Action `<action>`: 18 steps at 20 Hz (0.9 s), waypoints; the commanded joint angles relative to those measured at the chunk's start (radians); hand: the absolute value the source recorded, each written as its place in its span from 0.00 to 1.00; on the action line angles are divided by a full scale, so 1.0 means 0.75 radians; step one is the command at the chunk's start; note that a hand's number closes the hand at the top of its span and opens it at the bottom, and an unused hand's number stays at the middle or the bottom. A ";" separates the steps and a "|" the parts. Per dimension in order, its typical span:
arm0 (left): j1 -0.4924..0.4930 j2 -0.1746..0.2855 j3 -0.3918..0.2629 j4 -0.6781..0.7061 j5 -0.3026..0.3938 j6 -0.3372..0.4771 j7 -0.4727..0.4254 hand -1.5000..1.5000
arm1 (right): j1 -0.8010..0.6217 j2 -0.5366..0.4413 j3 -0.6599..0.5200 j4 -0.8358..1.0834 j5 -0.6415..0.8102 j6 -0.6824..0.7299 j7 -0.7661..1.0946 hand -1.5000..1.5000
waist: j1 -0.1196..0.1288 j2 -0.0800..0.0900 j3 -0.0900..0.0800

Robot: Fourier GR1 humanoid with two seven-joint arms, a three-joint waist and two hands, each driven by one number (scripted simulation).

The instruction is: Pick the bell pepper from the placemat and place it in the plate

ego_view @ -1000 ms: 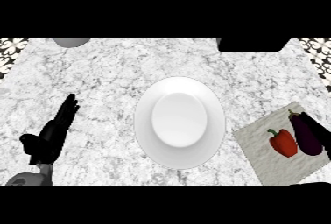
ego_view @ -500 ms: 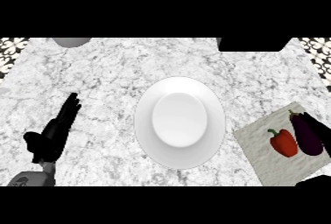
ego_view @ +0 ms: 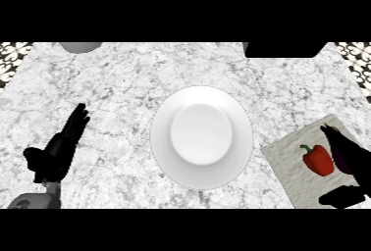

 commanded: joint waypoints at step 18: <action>-0.001 -0.042 0.099 0.066 -0.075 -0.103 -0.058 0.50 | -0.307 0.158 0.006 0.516 0.245 -0.033 -0.245 1.00 | 0.005 0.001 0.000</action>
